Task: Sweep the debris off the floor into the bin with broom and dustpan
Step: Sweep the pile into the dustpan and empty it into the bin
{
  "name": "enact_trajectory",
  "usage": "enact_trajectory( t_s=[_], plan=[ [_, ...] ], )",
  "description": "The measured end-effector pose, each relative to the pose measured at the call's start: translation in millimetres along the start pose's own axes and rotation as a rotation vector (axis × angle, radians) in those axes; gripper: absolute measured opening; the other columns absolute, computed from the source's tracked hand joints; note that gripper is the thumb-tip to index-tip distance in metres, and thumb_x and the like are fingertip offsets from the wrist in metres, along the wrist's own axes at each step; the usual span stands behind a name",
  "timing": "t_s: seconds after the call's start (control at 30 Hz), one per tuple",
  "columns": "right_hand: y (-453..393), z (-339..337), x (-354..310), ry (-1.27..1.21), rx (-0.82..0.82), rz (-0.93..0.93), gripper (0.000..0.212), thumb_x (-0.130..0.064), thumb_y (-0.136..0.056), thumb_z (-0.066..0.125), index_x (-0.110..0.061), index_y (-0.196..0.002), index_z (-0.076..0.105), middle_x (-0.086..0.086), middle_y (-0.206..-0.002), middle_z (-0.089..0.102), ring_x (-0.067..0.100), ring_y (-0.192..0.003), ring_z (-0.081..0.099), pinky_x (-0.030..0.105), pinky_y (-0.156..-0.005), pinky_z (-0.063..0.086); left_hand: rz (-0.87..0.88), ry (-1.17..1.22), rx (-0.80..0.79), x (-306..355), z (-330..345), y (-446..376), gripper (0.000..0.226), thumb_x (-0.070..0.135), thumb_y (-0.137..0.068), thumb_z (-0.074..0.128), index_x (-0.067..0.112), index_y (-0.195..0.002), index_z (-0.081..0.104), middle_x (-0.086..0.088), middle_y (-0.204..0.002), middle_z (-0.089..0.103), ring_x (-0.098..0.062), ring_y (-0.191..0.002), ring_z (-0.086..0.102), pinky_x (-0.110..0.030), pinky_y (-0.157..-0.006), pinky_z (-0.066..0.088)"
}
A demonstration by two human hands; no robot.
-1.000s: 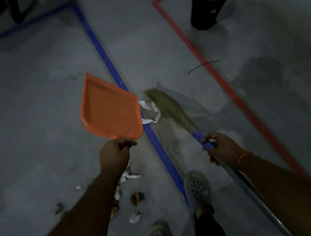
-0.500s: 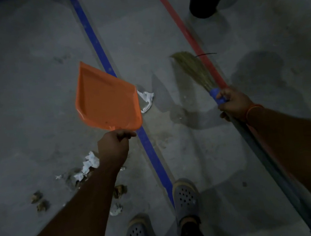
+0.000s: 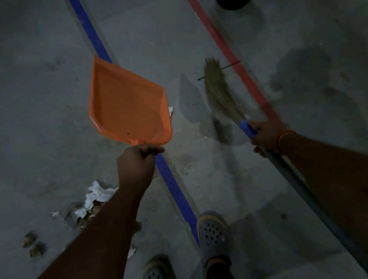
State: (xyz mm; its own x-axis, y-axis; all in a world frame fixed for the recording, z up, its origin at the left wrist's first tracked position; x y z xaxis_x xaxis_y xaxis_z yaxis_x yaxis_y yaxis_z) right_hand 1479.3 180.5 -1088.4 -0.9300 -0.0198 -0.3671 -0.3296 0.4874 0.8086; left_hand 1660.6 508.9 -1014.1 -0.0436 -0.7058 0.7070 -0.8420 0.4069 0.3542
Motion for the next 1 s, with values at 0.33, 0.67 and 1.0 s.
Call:
enact_trajectory(
  t_s=[0.33,0.67,1.0],
  plan=[
    [96,114,49,0.095,-0.164,-0.041,0.076,0.006,-0.087,0.053,-0.034,-0.149,0.034,0.023,-0.100,0.060,0.025,-0.061,0.060,0.026,-0.045,0.044,-0.022,-0.052,0.028,-41,-55,38,0.036,0.018,-0.075,0.049,0.030,-0.088,0.080,0.010,-0.069,0.070,-0.011,-0.065,0.065,-0.031,-0.075,0.055],
    [199,248,104,0.228,-0.211,-0.206,0.078,0.006,-0.080,0.057,-0.028,-0.148,0.038,0.012,-0.142,0.051,0.028,-0.103,0.066,0.023,-0.079,0.052,0.012,-0.132,0.050,-117,-132,111,0.035,0.004,-0.084,0.057,0.029,-0.089,0.081,0.008,-0.070,0.071,-0.007,-0.056,0.060,-0.026,-0.063,0.049],
    [318,326,155,0.139,-0.196,-0.287,0.077,0.003,-0.080,0.060,-0.043,-0.139,0.041,-0.001,-0.101,0.068,-0.007,-0.056,0.062,0.010,-0.056,0.048,-0.056,-0.127,0.084,-215,-192,223,0.033,0.018,-0.079,0.054,0.030,-0.091,0.081,0.007,-0.071,0.073,-0.015,-0.065,0.067,-0.027,-0.065,0.051]
  ],
)
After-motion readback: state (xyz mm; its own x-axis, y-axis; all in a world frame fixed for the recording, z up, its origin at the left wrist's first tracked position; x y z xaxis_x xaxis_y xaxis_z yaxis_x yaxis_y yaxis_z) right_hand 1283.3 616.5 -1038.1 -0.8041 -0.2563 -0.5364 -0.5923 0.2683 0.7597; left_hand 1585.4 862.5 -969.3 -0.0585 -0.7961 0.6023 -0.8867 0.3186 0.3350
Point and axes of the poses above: each hand's wrist, its own y-axis away from the middle knuckle, its own z-axis out of the palm, x = y × z, the point moved 3 cm from there along -y, towards the middle knuckle
